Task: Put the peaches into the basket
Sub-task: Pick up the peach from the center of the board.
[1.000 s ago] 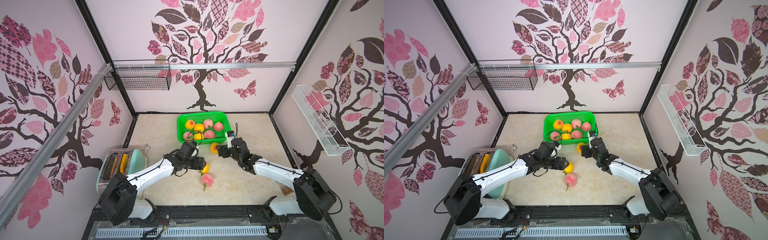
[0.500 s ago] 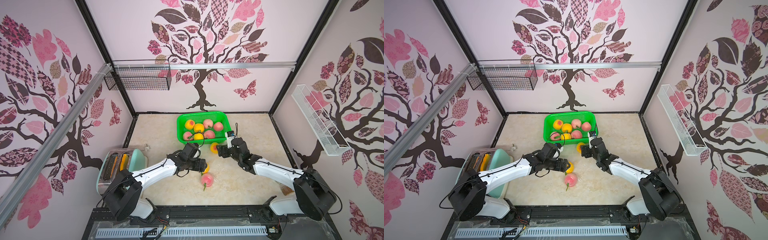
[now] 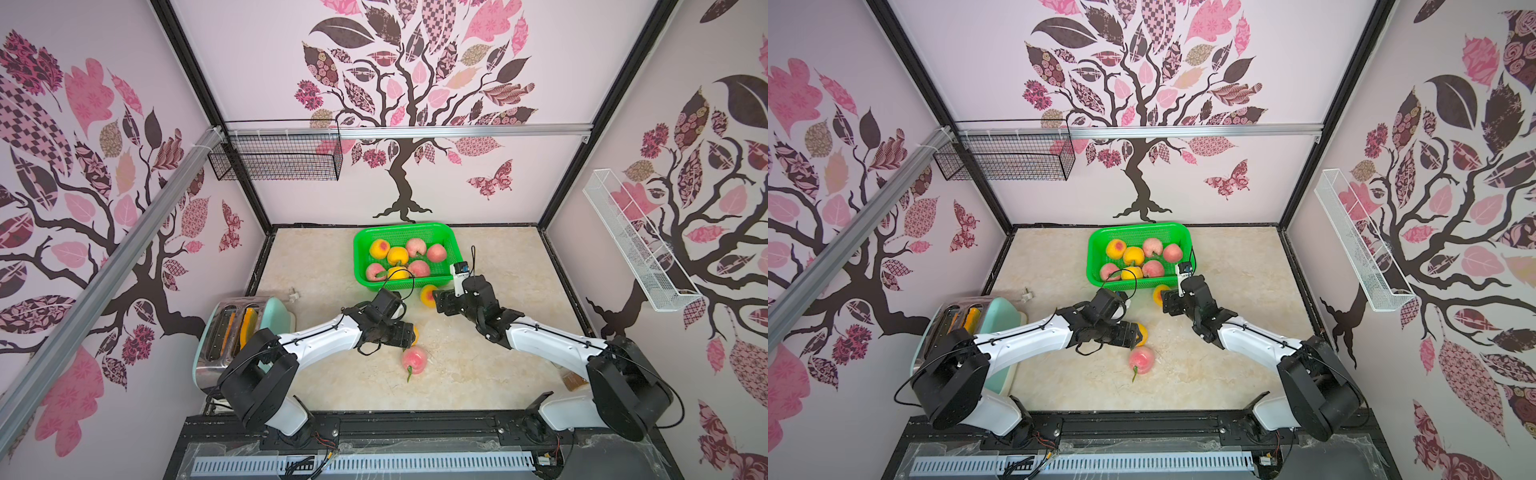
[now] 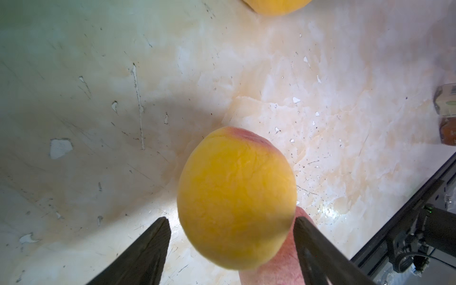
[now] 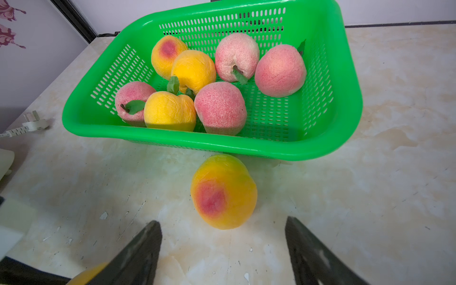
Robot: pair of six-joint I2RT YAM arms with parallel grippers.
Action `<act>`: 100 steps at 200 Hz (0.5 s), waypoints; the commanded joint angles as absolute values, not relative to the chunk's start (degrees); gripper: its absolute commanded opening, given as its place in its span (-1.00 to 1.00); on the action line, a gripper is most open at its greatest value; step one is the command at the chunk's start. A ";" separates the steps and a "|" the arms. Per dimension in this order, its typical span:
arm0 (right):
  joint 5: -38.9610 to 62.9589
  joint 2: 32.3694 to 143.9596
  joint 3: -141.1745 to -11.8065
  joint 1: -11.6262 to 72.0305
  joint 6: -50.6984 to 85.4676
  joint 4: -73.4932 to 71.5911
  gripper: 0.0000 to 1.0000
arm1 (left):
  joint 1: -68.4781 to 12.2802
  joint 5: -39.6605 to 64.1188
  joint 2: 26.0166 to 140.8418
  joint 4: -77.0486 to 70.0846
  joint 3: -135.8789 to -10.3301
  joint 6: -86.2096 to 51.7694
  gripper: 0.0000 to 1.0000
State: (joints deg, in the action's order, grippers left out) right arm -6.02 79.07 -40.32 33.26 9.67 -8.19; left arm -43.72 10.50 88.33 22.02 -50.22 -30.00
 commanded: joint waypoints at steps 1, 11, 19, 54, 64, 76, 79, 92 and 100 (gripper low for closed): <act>-6.08 78.67 -40.96 33.53 9.85 -7.47 0.62 | -44.21 9.78 89.22 22.82 -52.20 -28.92 0.65; -6.23 78.57 -40.97 33.56 9.89 -7.42 0.62 | -44.22 9.68 89.48 22.85 -52.33 -28.79 0.65; -6.16 78.56 -40.91 33.49 9.84 -7.47 0.62 | -44.21 9.68 89.60 22.82 -52.34 -28.74 0.65; -6.15 78.49 -40.90 33.50 9.89 -7.45 0.62 | -44.27 10.24 90.69 21.35 -52.34 -28.90 0.62; -6.21 78.48 -40.91 33.49 9.89 -7.46 0.62 | -44.22 10.45 91.21 20.84 -52.37 -28.91 0.61; -6.21 78.49 -40.95 33.49 9.89 -7.47 0.62 | -44.21 10.59 91.74 20.51 -52.40 -28.83 0.58; -6.28 78.49 -40.90 33.55 9.85 -7.47 0.62 | -44.22 10.55 91.81 20.50 -52.51 -28.83 0.58; -6.27 78.57 -40.93 33.54 9.82 -7.42 0.62 | -44.21 10.63 92.16 20.54 -52.84 -28.73 0.56; -6.29 78.65 -40.97 33.55 9.78 -7.47 0.62 | -44.26 10.64 92.19 20.70 -53.03 -28.65 0.53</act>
